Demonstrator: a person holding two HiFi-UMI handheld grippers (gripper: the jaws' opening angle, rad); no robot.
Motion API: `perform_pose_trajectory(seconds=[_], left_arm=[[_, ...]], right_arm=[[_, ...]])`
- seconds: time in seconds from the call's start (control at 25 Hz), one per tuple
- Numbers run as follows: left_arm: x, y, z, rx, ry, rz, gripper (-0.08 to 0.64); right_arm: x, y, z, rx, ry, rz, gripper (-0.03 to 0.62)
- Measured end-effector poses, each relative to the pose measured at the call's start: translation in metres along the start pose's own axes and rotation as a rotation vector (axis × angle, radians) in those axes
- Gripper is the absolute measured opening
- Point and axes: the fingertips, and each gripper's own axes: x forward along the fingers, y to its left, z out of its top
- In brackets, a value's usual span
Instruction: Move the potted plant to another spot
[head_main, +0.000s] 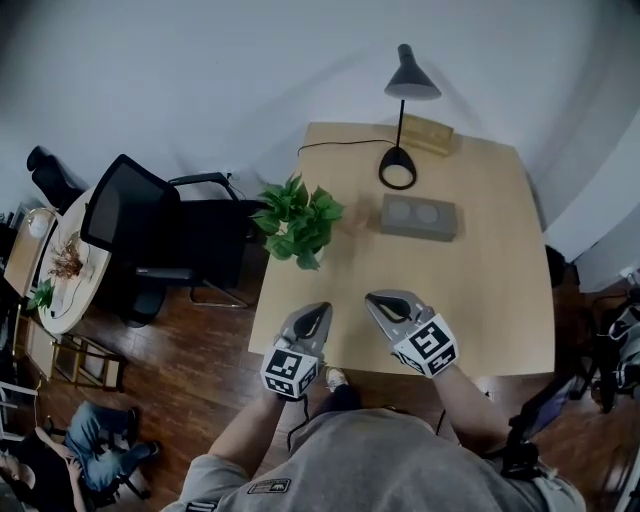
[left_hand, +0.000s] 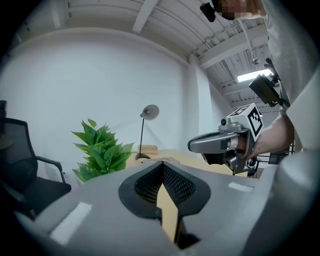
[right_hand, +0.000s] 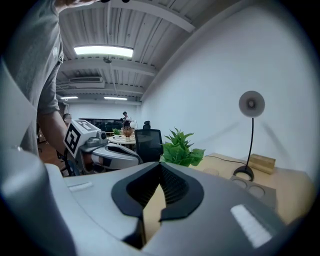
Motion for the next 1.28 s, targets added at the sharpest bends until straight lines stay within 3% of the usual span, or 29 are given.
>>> perform_pose_trajectory(seconds=[0.24,0.52,0.8,1.28], left_arm=[[-0.017,-0.079,-0.012,-0.024,0.01,0.021,0.003],[-0.042,-0.132,-0.026,-0.009,0.037,-0.042,0.003],[-0.058,-0.15,-0.026,-0.003,0.029,-0.113,0.003],[-0.08,-0.15,-0.031,-0.008,0.018,-0.118,0.003]], right_arm=[[-0.074,0.025,-0.039,0.025,0.028,0.024,0.005],[-0.119,0.053,-0.063,0.061,0.043,-0.009,0.005],[-0.13,0.072,-0.058,0.064,0.03,-0.087,0.005],[-0.128,0.097,-0.055,0.044,0.032,-0.114,0.005]])
